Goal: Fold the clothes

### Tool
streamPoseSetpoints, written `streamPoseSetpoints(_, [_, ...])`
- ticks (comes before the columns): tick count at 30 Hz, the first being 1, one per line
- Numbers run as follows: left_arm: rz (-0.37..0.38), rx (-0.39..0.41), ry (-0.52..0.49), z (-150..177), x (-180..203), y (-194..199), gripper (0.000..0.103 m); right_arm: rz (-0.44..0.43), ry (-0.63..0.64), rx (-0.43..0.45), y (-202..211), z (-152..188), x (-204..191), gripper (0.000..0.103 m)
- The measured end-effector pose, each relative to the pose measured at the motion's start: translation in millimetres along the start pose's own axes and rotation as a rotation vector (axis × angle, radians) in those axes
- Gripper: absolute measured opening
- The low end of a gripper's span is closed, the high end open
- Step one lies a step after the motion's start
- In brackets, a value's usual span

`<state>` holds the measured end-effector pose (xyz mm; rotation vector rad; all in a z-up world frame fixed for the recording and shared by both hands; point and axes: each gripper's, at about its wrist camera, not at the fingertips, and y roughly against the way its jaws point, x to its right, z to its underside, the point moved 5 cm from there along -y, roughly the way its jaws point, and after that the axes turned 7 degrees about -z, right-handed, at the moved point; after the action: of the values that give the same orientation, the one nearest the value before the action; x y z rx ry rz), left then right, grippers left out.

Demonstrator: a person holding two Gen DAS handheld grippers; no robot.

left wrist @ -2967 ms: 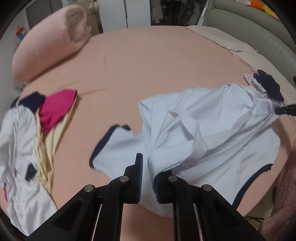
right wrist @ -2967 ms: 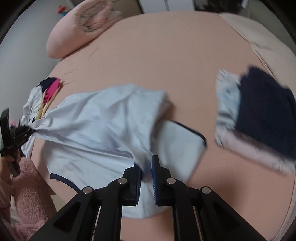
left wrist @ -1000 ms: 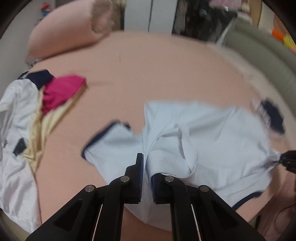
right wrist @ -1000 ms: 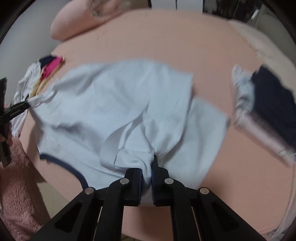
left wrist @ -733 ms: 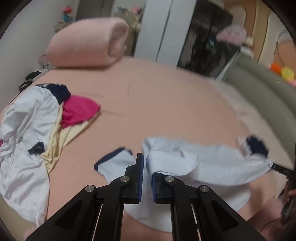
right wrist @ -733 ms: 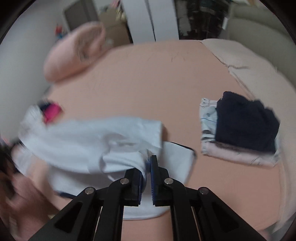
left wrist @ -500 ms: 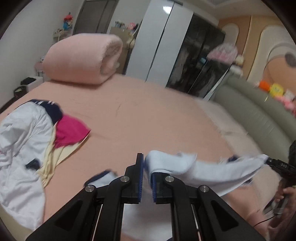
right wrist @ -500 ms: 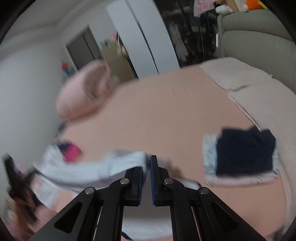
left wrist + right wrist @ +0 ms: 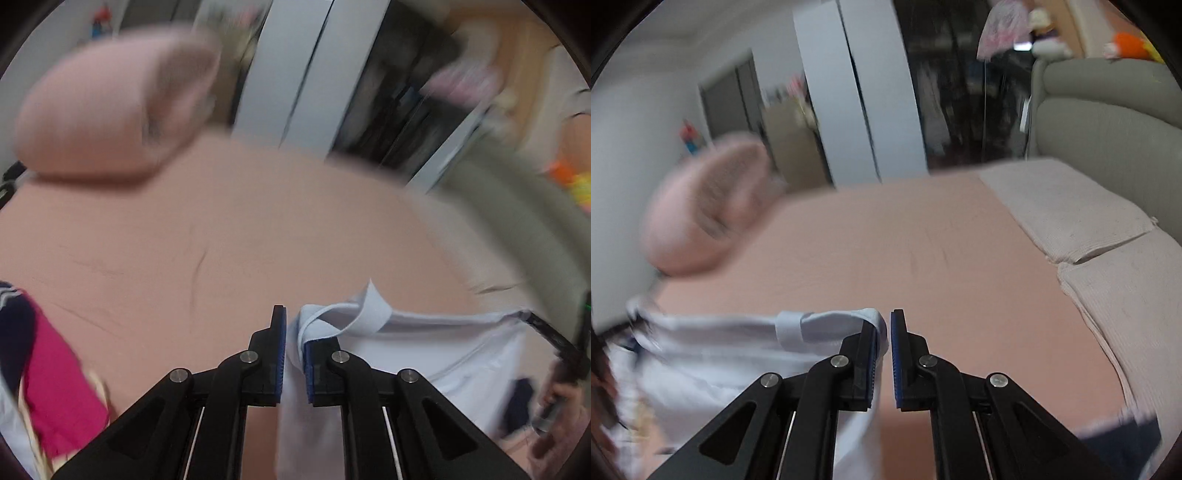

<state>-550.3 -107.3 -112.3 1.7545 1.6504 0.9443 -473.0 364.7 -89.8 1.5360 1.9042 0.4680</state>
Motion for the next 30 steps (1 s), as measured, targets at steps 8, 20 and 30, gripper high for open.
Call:
streamPoseSetpoints(8, [-0.008, -0.3, -0.223, 13.7, 25.0, -111.7, 0.016, -0.081, -0.168, -0.226, -106.4, 26.3, 15.9, 0.006])
streamPoseSetpoints(20, [-0.005, -0.135, -0.245, -5.6, -3.9, -75.3, 0.054, -0.05, -0.148, -0.282, -127.3, 9.4, 22.2, 0.009])
streamPoseSetpoints(30, [-0.115, -0.198, -0.683, 82.7, 88.1, -135.7, 0.031, -0.208, -0.46, -0.338, -149.2, 28.3, 60.8, 0.047])
